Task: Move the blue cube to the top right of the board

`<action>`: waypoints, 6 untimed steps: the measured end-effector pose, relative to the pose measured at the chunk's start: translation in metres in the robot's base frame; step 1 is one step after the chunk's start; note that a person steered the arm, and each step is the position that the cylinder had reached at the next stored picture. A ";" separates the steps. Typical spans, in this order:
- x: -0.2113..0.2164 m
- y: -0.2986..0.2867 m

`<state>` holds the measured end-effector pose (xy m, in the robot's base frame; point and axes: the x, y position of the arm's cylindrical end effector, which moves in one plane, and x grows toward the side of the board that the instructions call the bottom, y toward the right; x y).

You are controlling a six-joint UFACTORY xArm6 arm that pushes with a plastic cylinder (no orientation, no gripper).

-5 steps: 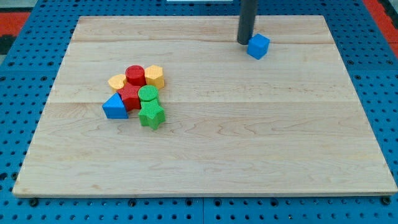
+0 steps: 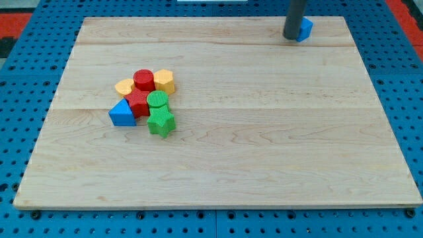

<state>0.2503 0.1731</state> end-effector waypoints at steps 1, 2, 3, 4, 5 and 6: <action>-0.007 0.025; -0.006 0.036; -0.002 0.065; -0.021 0.107; -0.029 0.063; -0.029 0.040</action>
